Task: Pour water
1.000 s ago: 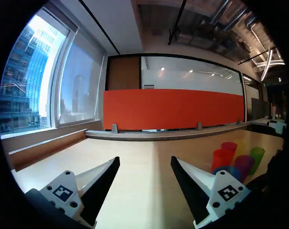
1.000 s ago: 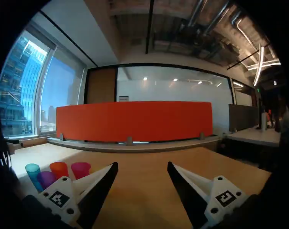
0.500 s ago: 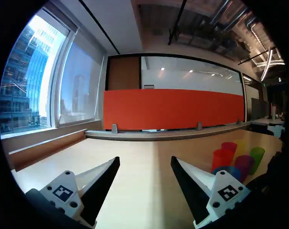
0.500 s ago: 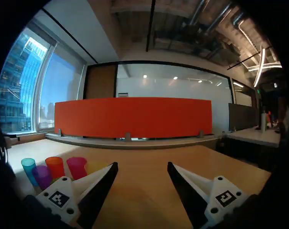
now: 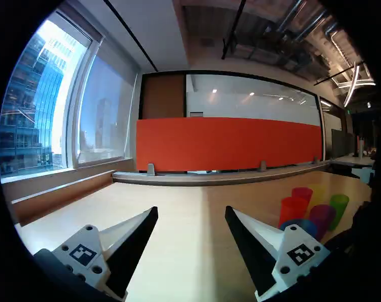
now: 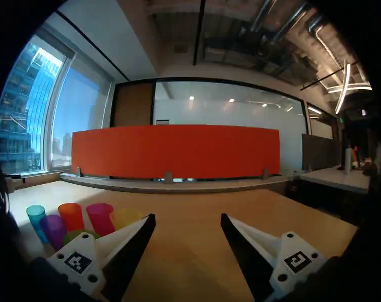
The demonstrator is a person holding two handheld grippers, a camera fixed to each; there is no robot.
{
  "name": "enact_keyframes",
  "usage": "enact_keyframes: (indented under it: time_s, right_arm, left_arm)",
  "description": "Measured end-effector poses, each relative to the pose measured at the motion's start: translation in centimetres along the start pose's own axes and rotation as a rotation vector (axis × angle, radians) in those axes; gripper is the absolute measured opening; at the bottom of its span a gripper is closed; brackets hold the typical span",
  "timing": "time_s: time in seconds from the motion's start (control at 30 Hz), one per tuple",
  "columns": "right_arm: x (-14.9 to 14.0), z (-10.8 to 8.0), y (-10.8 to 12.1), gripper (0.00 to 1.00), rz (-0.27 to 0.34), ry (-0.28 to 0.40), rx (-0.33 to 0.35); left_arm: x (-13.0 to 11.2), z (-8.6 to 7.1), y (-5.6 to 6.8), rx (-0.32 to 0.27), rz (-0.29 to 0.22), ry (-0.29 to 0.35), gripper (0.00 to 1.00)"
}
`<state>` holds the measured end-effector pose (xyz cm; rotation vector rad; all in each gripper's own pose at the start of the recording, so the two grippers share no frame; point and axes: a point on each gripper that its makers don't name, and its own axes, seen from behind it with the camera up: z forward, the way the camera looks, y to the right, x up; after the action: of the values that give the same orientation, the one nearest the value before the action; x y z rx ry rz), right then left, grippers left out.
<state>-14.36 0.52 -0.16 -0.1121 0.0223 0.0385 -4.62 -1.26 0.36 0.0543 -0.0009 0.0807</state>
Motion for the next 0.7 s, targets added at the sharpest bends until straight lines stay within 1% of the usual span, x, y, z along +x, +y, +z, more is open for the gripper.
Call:
enact_keyframes:
  time_s: [0.7]
  right_arm:
    - [-0.06, -0.29, -0.16, 1.0, 0.001, -0.002, 0.004]
  left_arm:
    - [0.0, 0.03, 0.07, 0.0, 0.0, 0.0, 0.99]
